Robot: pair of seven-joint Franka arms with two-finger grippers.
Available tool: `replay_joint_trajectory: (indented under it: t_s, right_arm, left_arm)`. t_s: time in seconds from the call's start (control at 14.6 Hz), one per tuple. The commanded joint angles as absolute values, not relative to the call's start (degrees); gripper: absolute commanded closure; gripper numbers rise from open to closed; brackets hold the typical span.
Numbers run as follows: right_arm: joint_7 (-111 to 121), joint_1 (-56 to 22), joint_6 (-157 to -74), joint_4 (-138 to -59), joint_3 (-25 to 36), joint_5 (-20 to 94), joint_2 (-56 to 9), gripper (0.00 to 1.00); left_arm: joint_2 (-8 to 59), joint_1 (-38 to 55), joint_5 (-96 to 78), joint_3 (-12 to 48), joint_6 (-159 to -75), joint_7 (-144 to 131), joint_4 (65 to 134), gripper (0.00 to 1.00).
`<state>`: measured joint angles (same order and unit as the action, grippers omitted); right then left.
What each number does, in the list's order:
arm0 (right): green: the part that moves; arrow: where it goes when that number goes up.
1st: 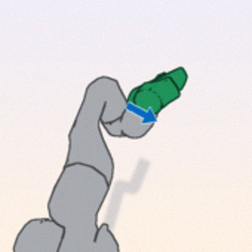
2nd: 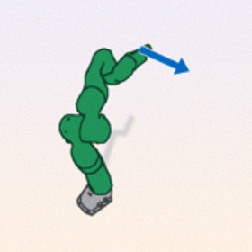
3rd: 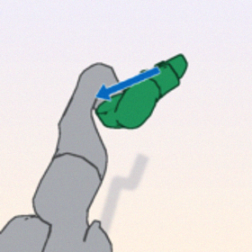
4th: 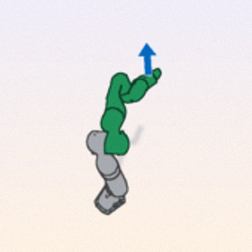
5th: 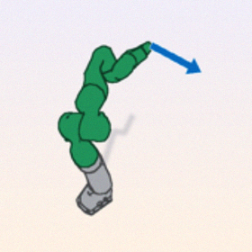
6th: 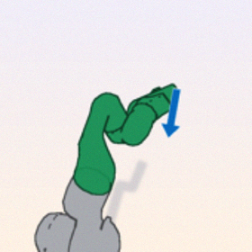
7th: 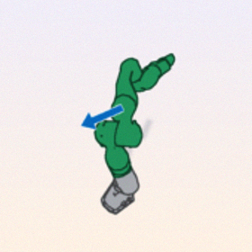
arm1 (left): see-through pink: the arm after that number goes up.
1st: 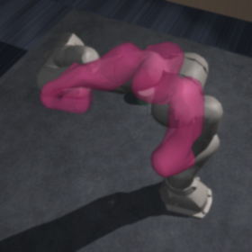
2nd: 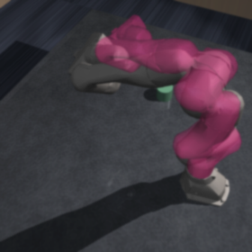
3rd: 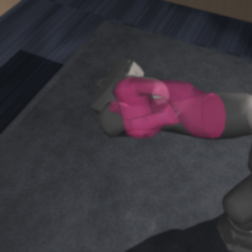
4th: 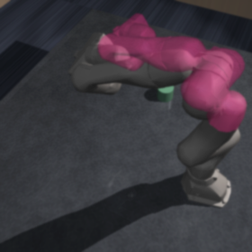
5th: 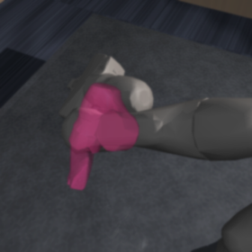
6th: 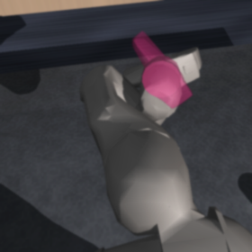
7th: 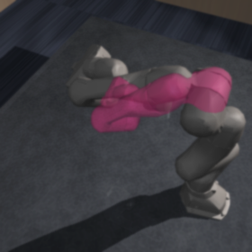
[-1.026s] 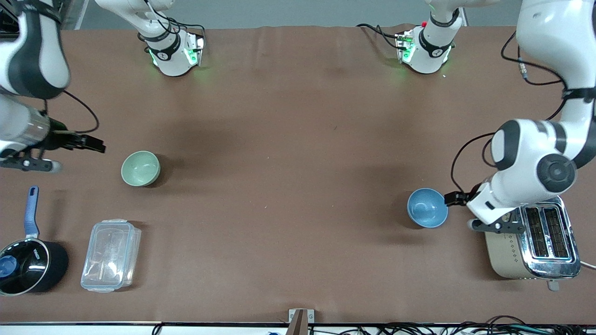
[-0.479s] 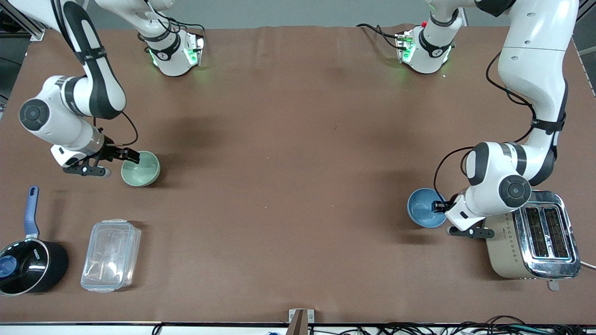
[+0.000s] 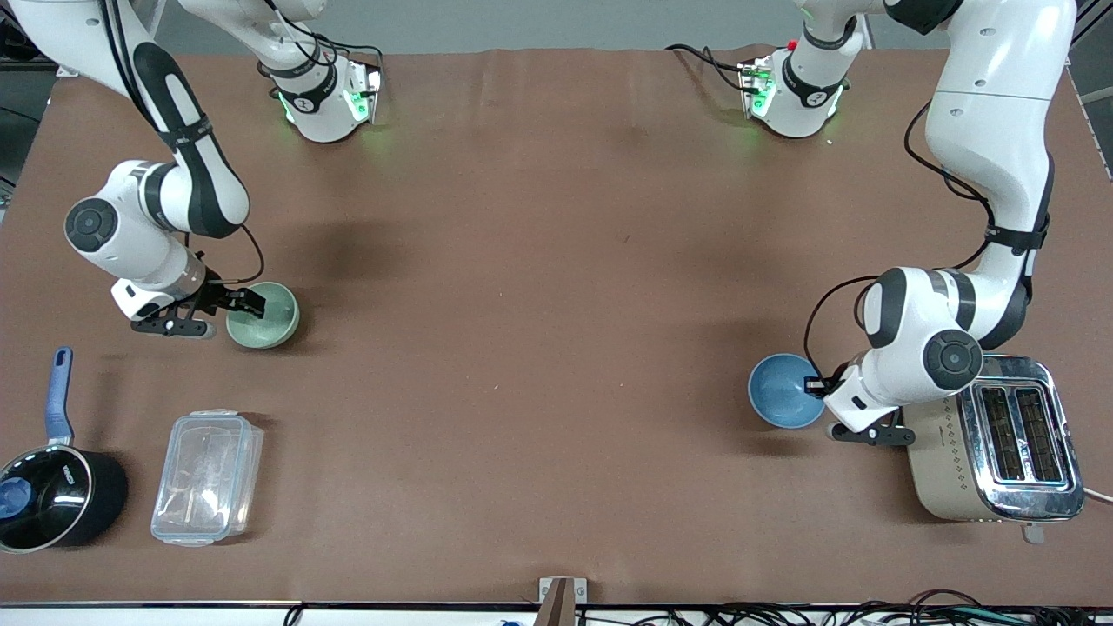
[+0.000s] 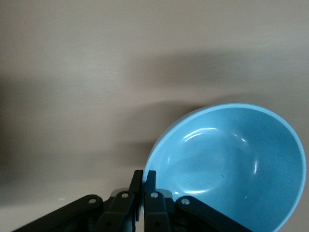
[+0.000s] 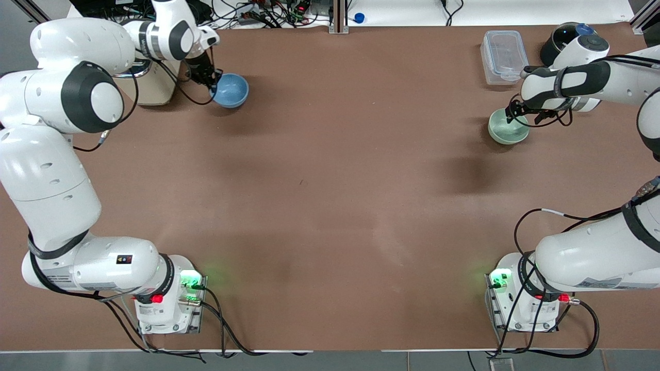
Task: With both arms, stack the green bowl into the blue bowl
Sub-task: 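Grasp the green bowl with the right gripper while the left gripper grasps the blue bowl, then slide the blue bowl toward the table middle with the left gripper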
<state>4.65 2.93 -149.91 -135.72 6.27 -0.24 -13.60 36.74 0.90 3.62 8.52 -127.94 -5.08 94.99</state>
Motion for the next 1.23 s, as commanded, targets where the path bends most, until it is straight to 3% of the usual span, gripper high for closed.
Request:
replay_joint_trajectory:
  t_s: [0.0, 0.07, 0.21, 0.41, 0.68, 0.82, 1.16]
  right_arm:
    - [5.4, 4.6, -154.6, -136.6, 5.8, -0.8, -15.3, 0.00]
    - [5.4, 4.6, -154.9, -136.6, 5.8, -0.8, -15.6, 0.02]
    - [5.4, 4.7, -155.6, -136.5, 5.8, -0.7, -16.0, 0.18]
    - [5.4, 4.9, -156.4, -136.5, 5.8, -0.7, -16.6, 0.58]
    - [5.2, 5.9, -157.7, -136.5, 5.7, -0.2, -17.1, 0.98]
    - [4.9, 5.4, -153.5, -135.9, 5.5, 0.1, -13.6, 1.00]
    - [1.7, 2.4, -123.3, -118.8, 5.2, 6.8, -8.3, 1.00]
  left_arm:
    - [35.6, 1.8, 3.6, 15.9, -125.6, -13.0, 93.6, 1.00]
    - [35.6, 2.1, 3.4, 18.1, -125.0, -15.3, 93.1, 1.00]
    - [36.5, 4.1, 3.4, 22.4, -124.8, -23.3, 91.3, 1.00]
    - [38.8, 12.5, 3.3, 22.6, -124.8, -34.9, 88.6, 1.00]
    - [41.5, 21.5, 3.8, 22.1, -125.3, -44.4, 86.7, 1.00]
    - [42.2, 23.3, 3.8, 22.1, -125.4, -46.6, 86.5, 1.00]
    - [45.4, 24.7, 3.7, 22.1, -130.4, -46.8, 86.0, 0.93]
